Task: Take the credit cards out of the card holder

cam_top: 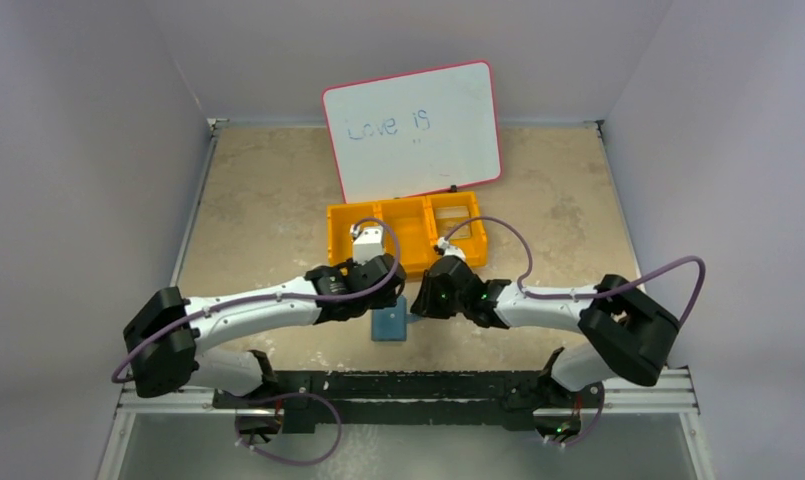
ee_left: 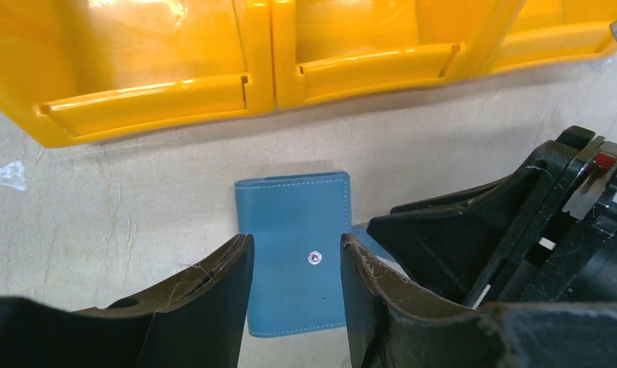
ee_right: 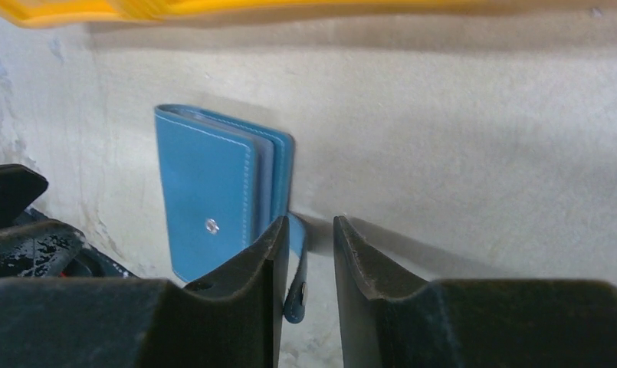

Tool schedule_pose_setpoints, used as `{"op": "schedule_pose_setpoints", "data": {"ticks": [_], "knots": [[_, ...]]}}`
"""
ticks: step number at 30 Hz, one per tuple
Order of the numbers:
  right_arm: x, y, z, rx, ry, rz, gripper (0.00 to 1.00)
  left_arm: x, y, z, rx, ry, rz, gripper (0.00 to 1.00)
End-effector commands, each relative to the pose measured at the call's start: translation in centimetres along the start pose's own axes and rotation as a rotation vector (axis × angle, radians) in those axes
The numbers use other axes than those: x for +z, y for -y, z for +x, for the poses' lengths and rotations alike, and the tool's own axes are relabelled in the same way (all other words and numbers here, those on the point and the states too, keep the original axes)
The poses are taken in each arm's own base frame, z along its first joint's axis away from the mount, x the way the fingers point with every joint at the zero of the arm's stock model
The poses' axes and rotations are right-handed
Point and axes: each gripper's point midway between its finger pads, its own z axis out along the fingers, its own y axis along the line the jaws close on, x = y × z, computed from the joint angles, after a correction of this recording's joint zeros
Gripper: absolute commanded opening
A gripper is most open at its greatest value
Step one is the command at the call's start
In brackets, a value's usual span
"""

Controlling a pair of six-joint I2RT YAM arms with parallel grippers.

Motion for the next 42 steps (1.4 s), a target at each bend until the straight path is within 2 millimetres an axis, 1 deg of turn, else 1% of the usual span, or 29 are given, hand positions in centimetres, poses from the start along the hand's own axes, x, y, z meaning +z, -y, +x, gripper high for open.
{"op": "schedule_pose_setpoints", "data": {"ticks": [1, 3, 6, 9, 11, 13, 14, 17, 19, 21, 24, 27, 33, 36, 37, 39, 42], "knots": [[-0.8, 0.9, 1.2, 0.006, -0.022, -0.011, 0.28, -0.2, 0.5, -0.5, 0.08, 0.025, -0.048, 0.45], [-1.1, 1.1, 1.5, 0.013, -0.023, -0.02, 0.25, 0.0, 0.9, -0.1, 0.097, 0.016, -0.055, 0.45], [-1.5, 0.9, 1.4, 0.014, -0.009, -0.046, 0.14, 0.1, 1.2, 0.3, 0.113, 0.008, -0.061, 0.45], [-1.7, 0.7, 1.1, 0.013, 0.011, -0.063, 0.0, 0.5, 1.9, 1.1, 0.119, -0.014, -0.045, 0.46], [-2.0, 0.3, 0.7, 0.018, 0.028, -0.082, 0.0, 0.7, 2.5, 1.7, 0.133, -0.028, -0.035, 0.47], [-2.9, -0.6, 0.1, 0.023, 0.061, -0.134, 0.0, 0.7, 3.2, 2.1, 0.153, -0.036, -0.024, 0.48], [-3.6, -1.5, -0.5, 0.034, 0.088, -0.181, 0.0, 0.6, 3.6, 2.3, 0.165, -0.037, -0.019, 0.48], [-5.8, -2.8, -1.6, 0.081, 0.165, -0.292, 0.0, 0.7, 4.0, 2.7, 0.192, -0.041, -0.029, 0.5], [-6.9, -3.0, -2.0, 0.106, 0.204, -0.338, 0.0, 0.9, 4.3, 3.0, 0.205, -0.043, -0.031, 0.51], [-7.5, -2.7, -2.1, 0.121, 0.22, -0.346, 0.0, 1.1, 4.7, 3.2, 0.207, -0.043, -0.026, 0.51], [-7.7, -2.3, -1.7, 0.132, 0.214, -0.339, 0.0, 1.3, 5.6, 3.4, 0.208, -0.039, -0.014, 0.52], [-8.0, -2.4, -1.6, 0.14, 0.211, -0.356, 0.0, 1.4, 6.1, 3.5, 0.208, -0.039, -0.009, 0.52], [-8.5, -2.6, -1.8, 0.161, 0.225, -0.378, 0.0, 0.0, 7.4, 2.6, 0.149, -0.006, 0.076, 0.53], [-8.5, -2.5, -1.9, 0.166, 0.228, -0.372, 0.0, -1.3, 8.1, 1.7, 0.092, 0.029, 0.144, 0.54], [-8.4, -2.4, -1.9, 0.168, 0.229, -0.37, 0.0, -1.5, 8.2, 1.5, 0.08, 0.037, 0.164, 0.55], [-8.3, -2.3, -1.9, 0.173, 0.226, -0.362, 0.0, -1.3, 8.0, 2.1, 0.083, 0.031, 0.188, 0.57], [-8.2, -2.2, -1.8, 0.188, 0.223, -0.357, 0.0, -0.5, 6.9, 3.0, 0.132, 0.003, 0.13, 0.55]]}}
